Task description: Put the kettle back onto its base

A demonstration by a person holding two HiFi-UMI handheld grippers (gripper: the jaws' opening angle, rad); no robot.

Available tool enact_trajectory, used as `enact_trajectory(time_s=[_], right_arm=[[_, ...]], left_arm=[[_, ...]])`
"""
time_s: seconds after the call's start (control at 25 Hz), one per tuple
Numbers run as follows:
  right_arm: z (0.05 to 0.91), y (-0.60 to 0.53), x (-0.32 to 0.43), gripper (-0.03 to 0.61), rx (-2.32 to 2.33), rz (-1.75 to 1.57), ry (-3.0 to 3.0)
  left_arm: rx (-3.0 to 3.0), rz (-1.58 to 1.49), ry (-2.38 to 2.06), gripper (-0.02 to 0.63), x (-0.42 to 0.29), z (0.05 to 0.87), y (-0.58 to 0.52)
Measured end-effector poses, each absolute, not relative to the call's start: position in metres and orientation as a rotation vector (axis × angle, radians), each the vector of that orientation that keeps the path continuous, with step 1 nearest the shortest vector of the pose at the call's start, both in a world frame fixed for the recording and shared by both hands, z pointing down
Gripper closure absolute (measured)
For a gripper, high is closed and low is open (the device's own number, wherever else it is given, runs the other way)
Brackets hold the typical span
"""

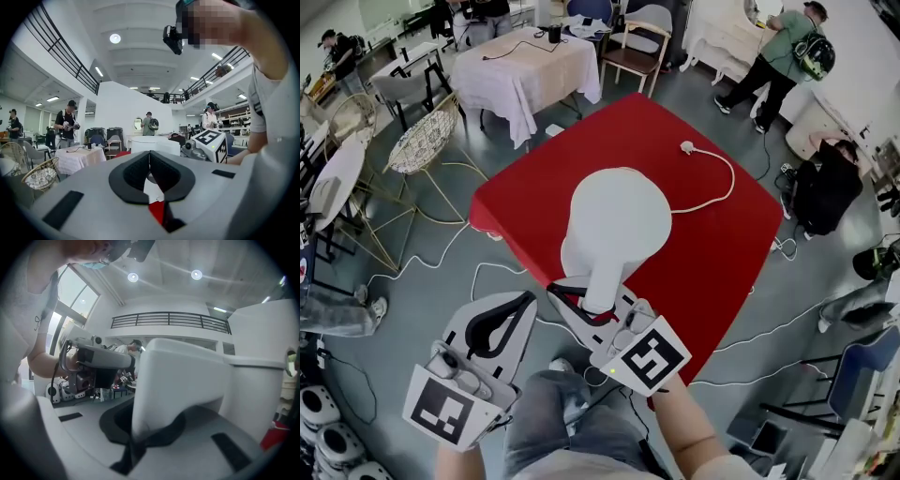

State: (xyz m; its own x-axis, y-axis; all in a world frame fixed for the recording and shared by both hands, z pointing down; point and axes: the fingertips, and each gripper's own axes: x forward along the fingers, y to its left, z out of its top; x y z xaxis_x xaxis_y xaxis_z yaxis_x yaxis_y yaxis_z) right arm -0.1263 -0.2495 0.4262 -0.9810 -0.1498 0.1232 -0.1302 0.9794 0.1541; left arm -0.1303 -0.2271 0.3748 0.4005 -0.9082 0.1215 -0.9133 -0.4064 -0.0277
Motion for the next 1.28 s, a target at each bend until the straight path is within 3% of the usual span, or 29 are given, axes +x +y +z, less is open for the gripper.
enact_trajectory(time_s=[1.04,1.28], right_arm=[[0.440,-0.270,-0.140,0.567,0.136,-0.169,-2.991],[0.442,-0.269,-0.121,0.518,0.184,-0.158,-2.986]], left_arm=[[2.588,0.180,-1.672,0.603,-0.134,0.370,-0.234],[2.609,0.209,-1.633,0.603,-0.125,0.366,-0.235]])
